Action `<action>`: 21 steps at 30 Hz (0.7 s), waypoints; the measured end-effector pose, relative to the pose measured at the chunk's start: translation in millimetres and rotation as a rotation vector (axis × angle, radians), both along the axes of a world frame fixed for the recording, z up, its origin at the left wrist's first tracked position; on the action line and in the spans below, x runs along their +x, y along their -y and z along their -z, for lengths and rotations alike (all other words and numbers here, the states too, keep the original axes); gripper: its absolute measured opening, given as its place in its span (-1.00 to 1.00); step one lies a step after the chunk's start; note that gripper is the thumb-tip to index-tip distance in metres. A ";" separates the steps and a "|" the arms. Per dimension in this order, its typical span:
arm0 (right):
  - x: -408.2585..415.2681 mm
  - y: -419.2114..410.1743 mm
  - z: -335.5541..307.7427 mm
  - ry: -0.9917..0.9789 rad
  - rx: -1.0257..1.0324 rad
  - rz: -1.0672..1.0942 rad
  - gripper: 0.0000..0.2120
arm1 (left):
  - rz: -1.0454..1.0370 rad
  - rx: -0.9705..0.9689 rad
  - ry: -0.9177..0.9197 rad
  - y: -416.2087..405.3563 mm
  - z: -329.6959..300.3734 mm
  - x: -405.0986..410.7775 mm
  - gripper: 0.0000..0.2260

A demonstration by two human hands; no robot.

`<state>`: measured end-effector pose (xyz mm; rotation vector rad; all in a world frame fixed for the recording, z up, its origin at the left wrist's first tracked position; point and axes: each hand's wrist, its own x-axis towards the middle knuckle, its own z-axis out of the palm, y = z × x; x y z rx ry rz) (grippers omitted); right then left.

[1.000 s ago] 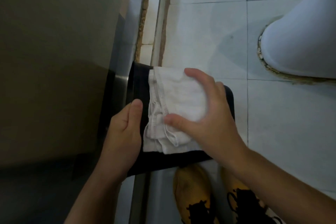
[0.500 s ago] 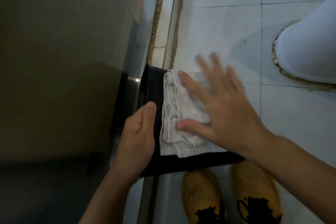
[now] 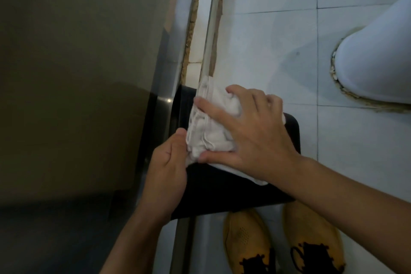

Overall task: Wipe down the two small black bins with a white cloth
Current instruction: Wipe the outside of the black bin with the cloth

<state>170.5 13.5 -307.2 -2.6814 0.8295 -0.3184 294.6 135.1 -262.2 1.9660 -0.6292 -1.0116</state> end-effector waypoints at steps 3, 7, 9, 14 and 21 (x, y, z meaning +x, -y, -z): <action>8.8 6.6 2.9 0.004 0.047 0.045 -0.11 | -0.009 0.005 -0.001 1.7 -1.5 0.7 -0.63; 19.5 25.0 3.9 0.015 0.117 0.146 -0.15 | -0.039 0.028 0.025 -1.4 1.2 -0.7 -0.61; 27.5 39.9 6.0 0.040 0.226 0.237 -0.26 | -0.038 0.045 0.012 -0.7 0.3 -1.5 -0.60; 11.4 81.9 19.0 0.127 0.336 0.428 -0.36 | 0.001 0.062 0.036 -0.1 -3.3 -2.8 -0.56; -28.3 20.9 -10.6 0.304 0.361 0.391 -0.33 | -0.009 0.041 0.041 0.9 -3.8 -3.5 -0.51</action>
